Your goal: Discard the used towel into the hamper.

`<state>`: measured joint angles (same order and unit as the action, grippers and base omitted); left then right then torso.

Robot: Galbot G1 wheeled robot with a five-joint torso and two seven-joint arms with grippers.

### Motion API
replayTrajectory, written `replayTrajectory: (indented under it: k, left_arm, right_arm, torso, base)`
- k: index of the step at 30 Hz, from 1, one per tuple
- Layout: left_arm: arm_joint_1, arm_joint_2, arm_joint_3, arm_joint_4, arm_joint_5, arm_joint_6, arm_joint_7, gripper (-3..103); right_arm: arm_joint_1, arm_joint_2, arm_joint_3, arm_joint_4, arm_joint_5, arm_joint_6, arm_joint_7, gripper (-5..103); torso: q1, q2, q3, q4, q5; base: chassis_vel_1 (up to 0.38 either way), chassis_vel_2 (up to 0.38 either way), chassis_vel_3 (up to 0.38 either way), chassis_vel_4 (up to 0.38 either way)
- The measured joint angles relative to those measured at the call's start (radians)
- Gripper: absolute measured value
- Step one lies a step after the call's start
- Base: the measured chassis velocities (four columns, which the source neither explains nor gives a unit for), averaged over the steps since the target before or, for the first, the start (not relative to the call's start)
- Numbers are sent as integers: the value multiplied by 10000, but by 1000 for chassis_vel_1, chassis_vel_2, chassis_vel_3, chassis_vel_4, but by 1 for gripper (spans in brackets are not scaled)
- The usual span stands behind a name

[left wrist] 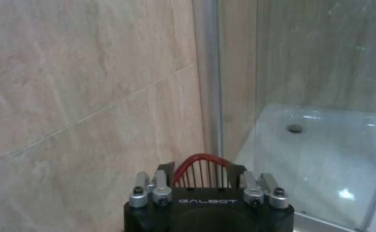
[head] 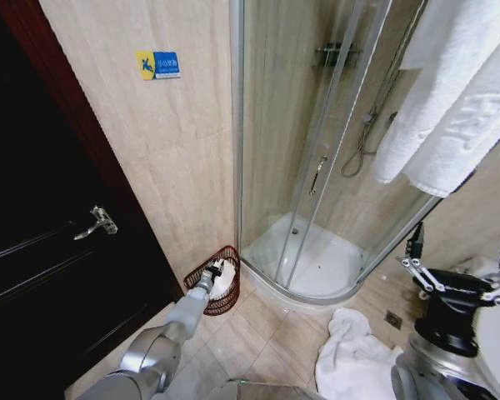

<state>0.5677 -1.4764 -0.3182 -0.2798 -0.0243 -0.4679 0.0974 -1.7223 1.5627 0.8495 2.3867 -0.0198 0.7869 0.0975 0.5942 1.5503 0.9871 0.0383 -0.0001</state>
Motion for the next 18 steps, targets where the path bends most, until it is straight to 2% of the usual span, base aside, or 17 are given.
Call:
replayTrajectory:
  k: [5,6,8,9,13,18]
  left_arm:
    - [212,92,-19,-161,-81,-29,15,77]
    - [212,92,-19,-161,-81,-29,15,77]
    - [331,91,-34,-239,-113,-131,8,88]
    - [406,72,-37,-293,-81,-186,-183,93]
    - [626,41,-46,-528,-152,-238,-497,99]
    - [868,138,-21,-853,-439,-207,-487,100]
  right_arm:
    - [-38,38,17,-80,5,146,14,100]
    - [-38,38,17,-80,5,146,14,100]
    - [-64,47,25,-86,9,196,17,100]
    - [-68,50,32,-87,12,205,24,100]
    - [-68,66,35,-77,13,215,122,100]
    - [-66,64,35,-74,13,224,182,100]
  torso:
    - [0,0,0,0,1]
    - [0,0,0,0,1]
    - [0,0,0,0,0]
    - [0,0,0,0,1]
    - [0,0,0,-2,-2]
    - [0,0,0,-2,0]
  base:
    - [0,0,0,0]
    - [0,0,0,0]
    - [0,0,0,0]
    - [0,0,0,0]
    - [0,0,0,0]
    - [0,0,0,0]
